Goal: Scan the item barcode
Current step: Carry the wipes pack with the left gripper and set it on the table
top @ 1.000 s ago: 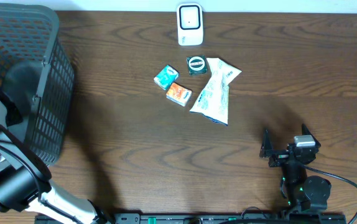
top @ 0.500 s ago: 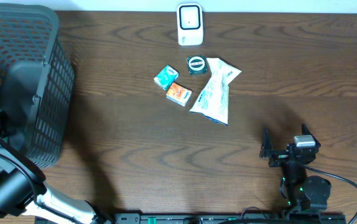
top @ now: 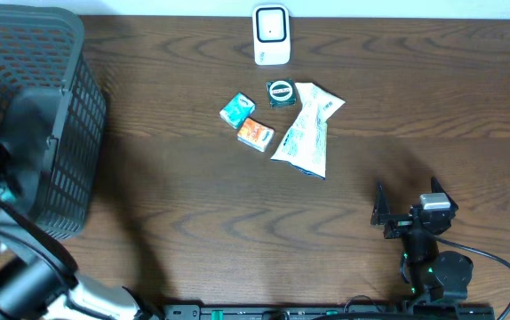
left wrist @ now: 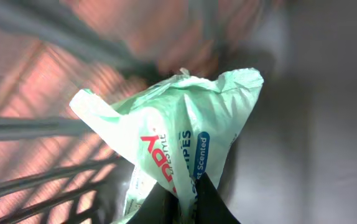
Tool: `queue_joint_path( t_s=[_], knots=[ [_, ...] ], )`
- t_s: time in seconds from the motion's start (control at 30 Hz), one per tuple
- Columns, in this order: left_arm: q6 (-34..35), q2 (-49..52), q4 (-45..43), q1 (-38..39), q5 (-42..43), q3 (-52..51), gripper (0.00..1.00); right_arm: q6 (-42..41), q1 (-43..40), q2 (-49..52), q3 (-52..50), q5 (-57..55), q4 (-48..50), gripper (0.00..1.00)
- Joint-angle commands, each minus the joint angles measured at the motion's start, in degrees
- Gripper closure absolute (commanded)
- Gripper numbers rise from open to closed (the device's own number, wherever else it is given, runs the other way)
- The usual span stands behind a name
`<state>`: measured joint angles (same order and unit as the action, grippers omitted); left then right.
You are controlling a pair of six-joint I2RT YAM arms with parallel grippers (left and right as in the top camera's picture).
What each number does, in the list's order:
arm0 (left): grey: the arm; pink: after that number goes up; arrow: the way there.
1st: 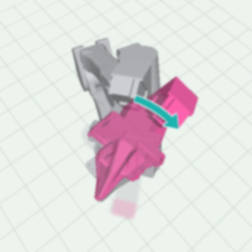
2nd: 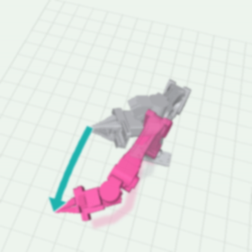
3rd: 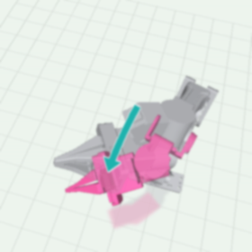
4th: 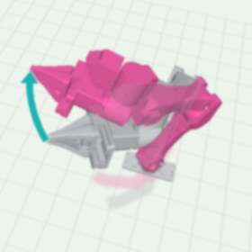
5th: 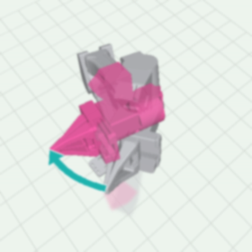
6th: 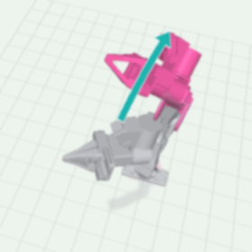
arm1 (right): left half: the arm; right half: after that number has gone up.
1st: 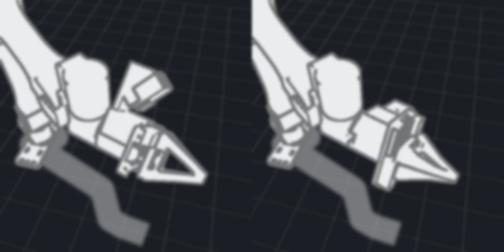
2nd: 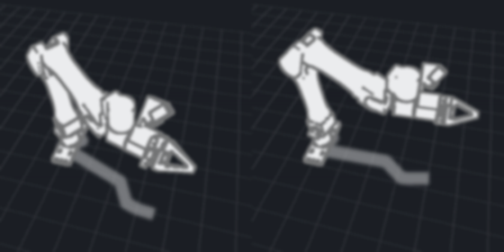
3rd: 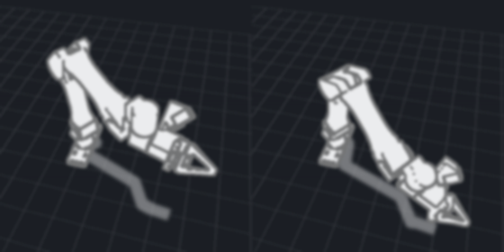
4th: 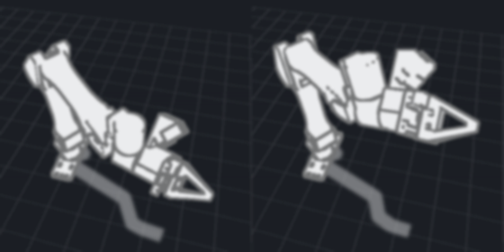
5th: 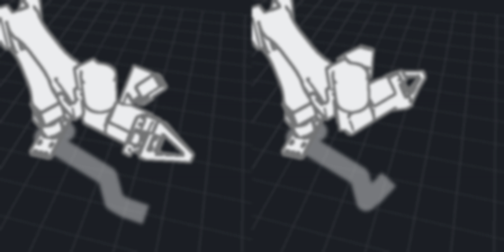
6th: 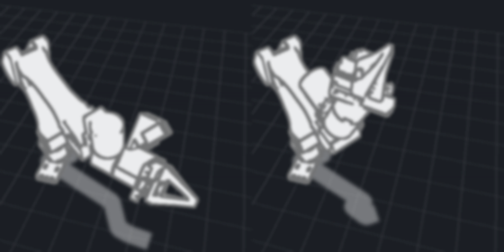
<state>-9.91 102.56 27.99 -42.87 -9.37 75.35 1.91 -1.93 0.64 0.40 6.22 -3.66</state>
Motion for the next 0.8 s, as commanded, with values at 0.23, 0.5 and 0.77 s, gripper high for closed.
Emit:
queue_joint_path(
  t_s=[0.23, 0.5, 0.77],
  knots=[
    [14.99, -26.03, -6.95, 8.74, 25.31, 1.01, 0.93, -0.59, -0.33, -0.31, -0.09, 0.33, -0.22, 0.01],
    [26.21, -32.02, -8.17, 22.36, 37.27, 1.01, 0.93, -0.59, -0.33, -0.31, -0.09, 0.33, -0.22, 0.01],
    [27.15, -26.25, -8.17, 40.83, 36.89, 1.01, 0.93, -0.59, -0.33, -0.31, -0.09, 0.35, -0.22, 0.01]
  ],
)
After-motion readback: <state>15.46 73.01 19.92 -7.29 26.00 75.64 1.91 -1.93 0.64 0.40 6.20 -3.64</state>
